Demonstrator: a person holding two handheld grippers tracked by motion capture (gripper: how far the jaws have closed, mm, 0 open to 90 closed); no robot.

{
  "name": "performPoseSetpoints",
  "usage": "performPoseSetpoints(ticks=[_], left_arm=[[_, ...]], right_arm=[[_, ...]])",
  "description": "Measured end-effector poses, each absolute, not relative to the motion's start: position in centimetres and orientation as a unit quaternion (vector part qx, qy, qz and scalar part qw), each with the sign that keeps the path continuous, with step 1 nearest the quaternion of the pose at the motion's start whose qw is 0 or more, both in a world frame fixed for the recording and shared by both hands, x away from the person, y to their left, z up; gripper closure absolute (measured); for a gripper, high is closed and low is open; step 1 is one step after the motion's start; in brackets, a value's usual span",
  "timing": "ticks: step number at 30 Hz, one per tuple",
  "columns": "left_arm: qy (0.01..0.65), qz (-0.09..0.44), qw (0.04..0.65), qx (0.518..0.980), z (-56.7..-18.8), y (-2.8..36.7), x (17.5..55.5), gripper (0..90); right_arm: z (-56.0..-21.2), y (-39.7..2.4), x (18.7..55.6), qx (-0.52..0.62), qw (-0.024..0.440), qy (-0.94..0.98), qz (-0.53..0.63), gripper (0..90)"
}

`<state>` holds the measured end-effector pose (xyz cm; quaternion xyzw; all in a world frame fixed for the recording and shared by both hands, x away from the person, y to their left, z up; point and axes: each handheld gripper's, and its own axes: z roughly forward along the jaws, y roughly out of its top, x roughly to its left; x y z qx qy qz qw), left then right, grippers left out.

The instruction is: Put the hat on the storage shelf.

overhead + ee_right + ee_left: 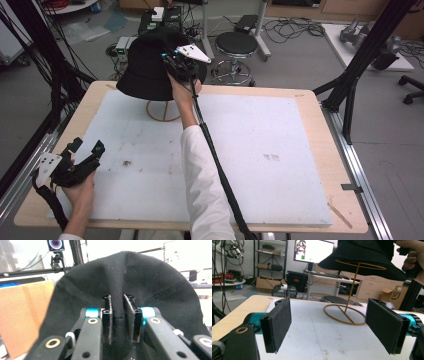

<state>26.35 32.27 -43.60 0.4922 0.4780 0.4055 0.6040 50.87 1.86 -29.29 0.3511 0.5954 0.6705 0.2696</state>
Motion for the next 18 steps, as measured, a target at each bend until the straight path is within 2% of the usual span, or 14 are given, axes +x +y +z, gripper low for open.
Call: performPoseSetpoints(ticks=[11,18], left_arm=[[0.479,0.407,0.606,0.487,-43.5,32.5,26.3,21.4],[0.477,0.406,0.610,0.486,-43.4,32.4,26.3,21.4]], right_arm=[[-28.8,2.1,50.2,0.337,0.277,0.612,0.660,54.5],[-28.3,1.8,49.6,0.341,0.276,0.607,0.663,34.0]])
